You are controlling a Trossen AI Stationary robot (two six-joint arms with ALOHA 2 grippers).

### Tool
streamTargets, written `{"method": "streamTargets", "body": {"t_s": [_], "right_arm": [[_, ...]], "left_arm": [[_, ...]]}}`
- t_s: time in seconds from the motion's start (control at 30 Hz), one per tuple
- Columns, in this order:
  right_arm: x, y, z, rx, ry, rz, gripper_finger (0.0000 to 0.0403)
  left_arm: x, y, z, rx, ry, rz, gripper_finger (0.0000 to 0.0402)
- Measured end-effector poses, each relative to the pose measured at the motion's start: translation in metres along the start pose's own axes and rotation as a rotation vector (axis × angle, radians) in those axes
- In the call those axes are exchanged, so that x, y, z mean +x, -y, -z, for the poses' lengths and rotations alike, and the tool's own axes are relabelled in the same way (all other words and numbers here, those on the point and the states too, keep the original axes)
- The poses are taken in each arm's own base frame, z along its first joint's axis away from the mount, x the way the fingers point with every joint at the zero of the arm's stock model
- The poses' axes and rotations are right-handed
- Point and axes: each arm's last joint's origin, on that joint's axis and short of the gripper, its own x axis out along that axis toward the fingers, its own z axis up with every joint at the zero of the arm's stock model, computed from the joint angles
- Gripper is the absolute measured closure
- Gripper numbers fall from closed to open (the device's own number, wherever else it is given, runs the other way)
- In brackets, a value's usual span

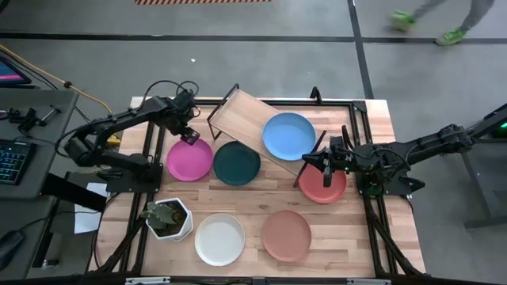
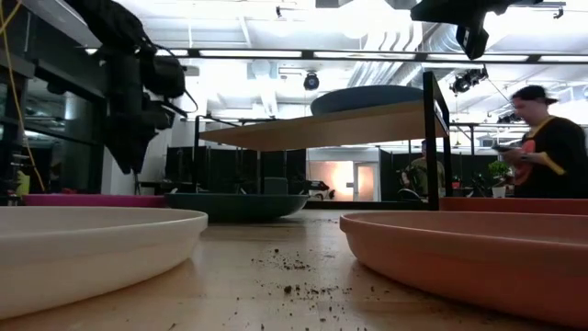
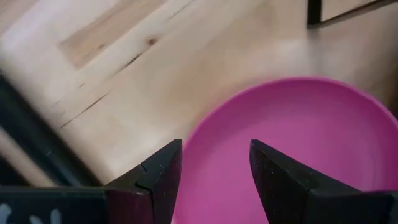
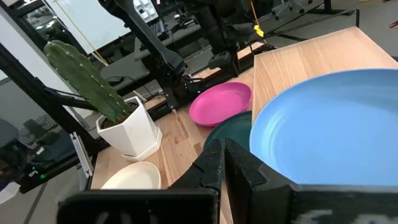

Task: Place and stack plates onto a shelf
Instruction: Put the pink plate on the shelf

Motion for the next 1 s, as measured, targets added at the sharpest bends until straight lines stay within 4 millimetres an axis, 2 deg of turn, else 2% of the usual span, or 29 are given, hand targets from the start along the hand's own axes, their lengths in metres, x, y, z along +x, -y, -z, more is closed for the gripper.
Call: {"method": "streamTargets", "body": {"t_s": [0.3,0.63,1.0], "right_arm": [[0.0,0.0,0.0,0.01,0.005,0.009,0.0402],[0.0,0.001,-0.001,0.011,0.022,0.037,0.0402],[0.0,0.001,-0.001,0.011,0.023,0.039,0.0402]], "left_arm": [[0.026,0.002,-0.007,0.145,-0.113,0.025,0.0224],[0.042,0.002,-0.018,0.148,-0.097,-0.015,0.0224],[0.062,0.003,-0.017,0.199,-0.212,-0.016,0.0225]]}}
